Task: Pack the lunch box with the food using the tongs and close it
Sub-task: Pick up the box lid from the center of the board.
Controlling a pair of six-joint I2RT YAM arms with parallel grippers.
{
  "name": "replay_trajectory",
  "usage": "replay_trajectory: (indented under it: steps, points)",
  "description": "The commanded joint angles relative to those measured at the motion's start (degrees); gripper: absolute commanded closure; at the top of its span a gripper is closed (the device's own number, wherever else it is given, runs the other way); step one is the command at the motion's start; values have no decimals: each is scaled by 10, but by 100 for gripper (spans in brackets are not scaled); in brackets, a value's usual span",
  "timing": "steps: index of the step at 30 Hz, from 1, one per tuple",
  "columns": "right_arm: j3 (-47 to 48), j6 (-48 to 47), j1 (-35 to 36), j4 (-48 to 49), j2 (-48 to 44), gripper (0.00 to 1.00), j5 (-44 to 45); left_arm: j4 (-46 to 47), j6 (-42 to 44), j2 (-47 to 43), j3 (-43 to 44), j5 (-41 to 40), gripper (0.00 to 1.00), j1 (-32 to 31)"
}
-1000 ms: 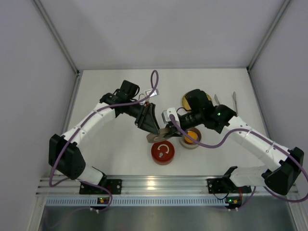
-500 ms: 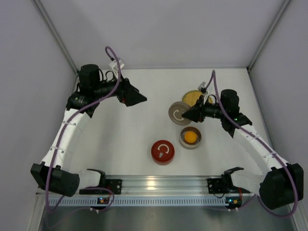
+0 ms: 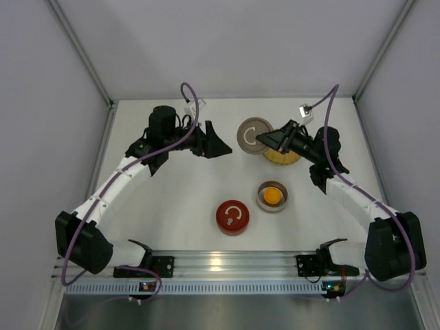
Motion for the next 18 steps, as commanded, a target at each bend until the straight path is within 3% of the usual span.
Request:
replay_trajectory:
  steps: [1,11,18]
  points:
    - [10,73,3,114,6,100,31,70,-40,15,34,-3,15,-15]
    - [-10,76,15,160,9,100,31,59,-45,62,91,-34,20,-40]
    - [-18,79,19,184,10,100,28,52,-32,86,128,-49,17,-66]
